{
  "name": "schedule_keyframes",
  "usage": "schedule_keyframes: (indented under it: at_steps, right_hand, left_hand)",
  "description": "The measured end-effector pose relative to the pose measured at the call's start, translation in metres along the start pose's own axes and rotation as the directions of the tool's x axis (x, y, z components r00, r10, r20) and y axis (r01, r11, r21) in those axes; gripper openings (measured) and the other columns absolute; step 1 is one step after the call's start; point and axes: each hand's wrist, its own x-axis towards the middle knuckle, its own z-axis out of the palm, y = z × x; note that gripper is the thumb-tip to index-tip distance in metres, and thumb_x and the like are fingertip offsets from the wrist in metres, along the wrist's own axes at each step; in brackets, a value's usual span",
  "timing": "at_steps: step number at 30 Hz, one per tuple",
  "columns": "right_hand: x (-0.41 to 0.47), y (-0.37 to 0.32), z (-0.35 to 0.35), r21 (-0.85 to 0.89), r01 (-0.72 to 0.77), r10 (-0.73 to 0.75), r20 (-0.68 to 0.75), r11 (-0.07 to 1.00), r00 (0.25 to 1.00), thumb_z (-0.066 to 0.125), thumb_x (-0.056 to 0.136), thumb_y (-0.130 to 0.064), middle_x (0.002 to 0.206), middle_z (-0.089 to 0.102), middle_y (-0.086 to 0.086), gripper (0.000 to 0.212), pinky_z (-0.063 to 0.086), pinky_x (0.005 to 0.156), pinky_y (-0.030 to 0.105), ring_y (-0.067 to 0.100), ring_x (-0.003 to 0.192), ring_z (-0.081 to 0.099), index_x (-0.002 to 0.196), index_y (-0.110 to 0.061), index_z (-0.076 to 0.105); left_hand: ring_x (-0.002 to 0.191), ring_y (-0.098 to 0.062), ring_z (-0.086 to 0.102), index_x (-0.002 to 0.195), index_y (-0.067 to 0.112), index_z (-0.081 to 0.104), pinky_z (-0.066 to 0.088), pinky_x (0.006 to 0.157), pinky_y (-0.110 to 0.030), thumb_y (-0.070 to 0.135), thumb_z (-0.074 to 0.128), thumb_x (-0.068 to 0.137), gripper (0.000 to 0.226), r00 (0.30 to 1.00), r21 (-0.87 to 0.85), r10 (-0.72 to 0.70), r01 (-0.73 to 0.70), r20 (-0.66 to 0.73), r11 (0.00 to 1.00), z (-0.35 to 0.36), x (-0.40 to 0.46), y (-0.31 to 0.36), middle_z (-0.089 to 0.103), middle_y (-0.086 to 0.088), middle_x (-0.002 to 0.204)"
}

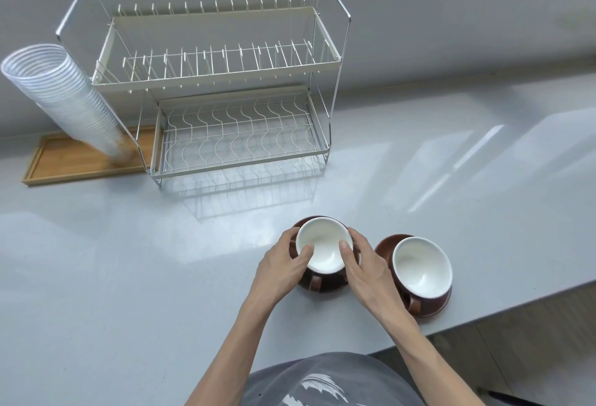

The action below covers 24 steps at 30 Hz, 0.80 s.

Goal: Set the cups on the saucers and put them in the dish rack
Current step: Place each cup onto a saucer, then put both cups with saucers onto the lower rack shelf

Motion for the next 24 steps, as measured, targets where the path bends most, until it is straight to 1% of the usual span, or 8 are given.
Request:
schedule_keyframes:
  at_steps: [3,6,9,12,16,20,22,24]
  right_hand:
    - [0.001,0.005,0.001,-0.047,0.004,-0.008,-0.084,0.999,0.996,0.041,0.102,-0.044,0.136,0.062,0.000,0.046,0.043,0.104,0.042,0.023,0.123,0.058,0.143,-0.026,0.048]
    - [0.001,0.006,0.002,-0.049,0.008,-0.015,-0.131,0.999,0.991,0.040,0.103,-0.040,0.144,0.054,0.000,0.046,0.039,0.110,0.040,0.020,0.131,0.051,0.145,-0.021,0.047]
    - [0.003,0.002,0.003,0.033,-0.036,0.039,-0.095,0.999,0.995,0.040,0.104,-0.037,0.149,0.049,0.003,0.047,0.032,0.113,0.035,0.020,0.138,0.043,0.146,-0.018,0.046]
    - [0.005,0.000,0.004,0.146,-0.124,0.131,-0.040,0.982,0.991,0.039,0.103,-0.037,0.143,0.054,0.002,0.044,0.034,0.109,0.034,0.021,0.135,0.045,0.143,-0.021,0.049]
    - [0.010,0.004,0.005,0.202,-0.172,0.179,-0.017,0.964,0.984,0.039,0.103,-0.037,0.132,0.059,-0.002,0.039,0.038,0.109,0.038,0.020,0.129,0.050,0.136,-0.024,0.056]
    - [0.014,0.006,0.007,0.236,-0.155,0.162,-0.009,0.959,0.987,0.039,0.102,-0.034,0.111,0.066,-0.004,0.030,0.044,0.099,0.038,0.020,0.112,0.058,0.117,-0.024,0.064]
    - [0.018,0.005,0.008,0.234,-0.143,0.149,-0.005,0.962,0.989,0.039,0.102,-0.033,0.102,0.067,-0.002,0.029,0.045,0.093,0.038,0.022,0.104,0.059,0.107,-0.021,0.065]
    - [0.023,0.001,0.008,0.212,-0.133,0.136,0.001,0.968,0.991,0.038,0.102,-0.033,0.103,0.067,-0.001,0.031,0.044,0.093,0.038,0.022,0.105,0.059,0.111,-0.020,0.065]
  left_hand:
    - [0.103,-0.015,0.063,0.133,0.033,0.054,0.051,0.097,-0.038,0.045,0.051,0.094,0.041,0.998,0.089,0.014,-0.008,-0.061,0.996,-0.007,0.005,0.001,0.064,0.012,0.111]
    - [0.113,-0.016,0.061,0.137,0.029,0.053,0.047,0.102,-0.039,0.049,0.048,0.095,0.046,0.993,0.127,0.019,-0.004,-0.117,0.992,-0.014,0.014,0.000,0.063,0.004,0.127]
    - [0.125,-0.018,0.054,0.140,0.029,0.051,0.041,0.109,-0.041,0.055,0.047,0.095,0.052,0.995,0.103,0.004,0.006,-0.100,0.995,-0.018,0.022,-0.002,0.052,-0.001,0.143]
    - [0.132,-0.018,0.049,0.139,0.031,0.051,0.040,0.111,-0.042,0.059,0.048,0.093,0.054,0.999,0.024,-0.043,0.044,-0.030,0.999,-0.018,0.026,-0.004,0.051,-0.001,0.145]
    - [0.118,-0.018,0.059,0.130,0.033,0.057,0.048,0.104,-0.042,0.057,0.052,0.090,0.047,0.997,-0.043,-0.074,0.074,0.021,0.996,-0.014,0.030,-0.004,0.062,0.002,0.130]
    - [0.107,-0.020,0.065,0.117,0.041,0.063,0.053,0.098,-0.047,0.064,0.057,0.078,0.046,0.997,-0.113,-0.072,0.075,0.032,0.991,-0.015,0.036,-0.009,0.066,0.003,0.115]
    - [0.101,-0.024,0.068,0.106,0.048,0.065,0.055,0.094,-0.049,0.065,0.057,0.073,0.038,0.997,-0.139,-0.070,0.075,0.036,0.987,-0.017,0.037,-0.010,0.068,0.000,0.109]
    - [0.097,-0.028,0.070,0.096,0.053,0.066,0.057,0.090,-0.051,0.064,0.057,0.073,0.027,0.997,-0.161,-0.074,0.079,0.035,0.984,-0.019,0.037,-0.011,0.071,-0.007,0.103]
